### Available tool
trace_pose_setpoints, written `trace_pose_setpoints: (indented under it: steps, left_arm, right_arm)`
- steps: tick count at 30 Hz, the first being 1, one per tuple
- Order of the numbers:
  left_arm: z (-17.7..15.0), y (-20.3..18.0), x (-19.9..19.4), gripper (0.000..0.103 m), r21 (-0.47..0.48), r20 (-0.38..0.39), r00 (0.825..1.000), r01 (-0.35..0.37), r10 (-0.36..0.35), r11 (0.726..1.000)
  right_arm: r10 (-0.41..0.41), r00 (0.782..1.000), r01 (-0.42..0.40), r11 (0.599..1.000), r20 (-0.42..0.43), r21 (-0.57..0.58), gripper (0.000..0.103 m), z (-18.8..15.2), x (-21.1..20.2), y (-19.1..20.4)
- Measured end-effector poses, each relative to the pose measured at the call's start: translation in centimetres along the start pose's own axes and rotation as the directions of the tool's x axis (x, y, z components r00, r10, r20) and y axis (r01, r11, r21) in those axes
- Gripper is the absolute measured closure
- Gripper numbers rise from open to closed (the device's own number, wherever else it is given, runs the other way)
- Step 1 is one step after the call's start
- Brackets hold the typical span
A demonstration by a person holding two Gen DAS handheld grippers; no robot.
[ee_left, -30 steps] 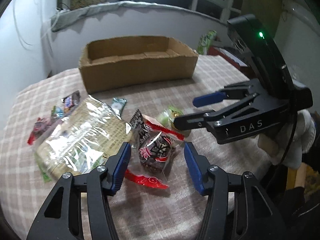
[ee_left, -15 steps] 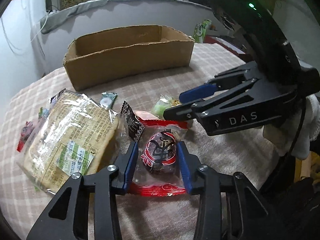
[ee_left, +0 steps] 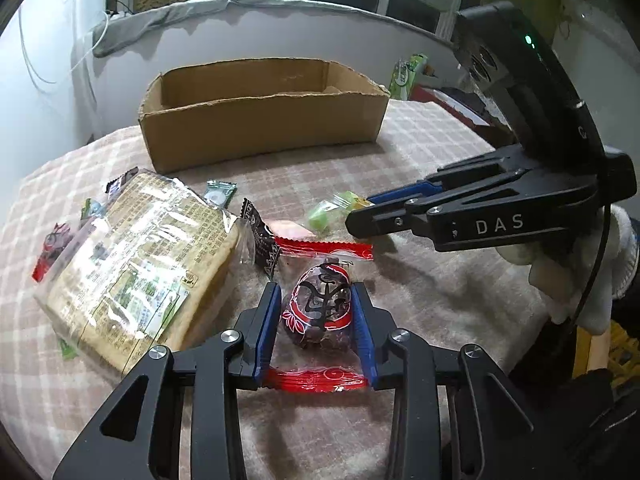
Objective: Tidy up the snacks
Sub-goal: 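Lower the left tool onto the red-wrapped chocolate while the right tool grasps the green pouch, then carry the green pouch and red chocolate into the box and open both tools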
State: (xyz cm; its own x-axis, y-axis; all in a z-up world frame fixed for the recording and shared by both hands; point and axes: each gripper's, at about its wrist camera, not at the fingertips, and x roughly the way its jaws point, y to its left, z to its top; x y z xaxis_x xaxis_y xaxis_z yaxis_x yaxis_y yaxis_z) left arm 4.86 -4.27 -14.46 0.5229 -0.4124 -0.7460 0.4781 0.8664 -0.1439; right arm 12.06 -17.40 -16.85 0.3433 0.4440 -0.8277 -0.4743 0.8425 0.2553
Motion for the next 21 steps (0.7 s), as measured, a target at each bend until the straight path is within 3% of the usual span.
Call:
trace_pose_setpoints:
  steps: [17,21]
  left_arm:
    - [2.6,0.0,-4.3,0.070,-0.004,0.122,0.992,0.024,-0.023,1.000]
    - [4.8,1.2,-5.9,0.070,-0.011,0.183,0.983,-0.018,0.019,1.000]
  right_arm:
    - [-0.009,0.996,0.006,0.999,0.093,0.032,0.076,-0.2,-4.8,-0.7]
    - [-0.031,0.988,0.026,0.999,0.153,0.035,0.076,1.3,-7.0,-1.1]
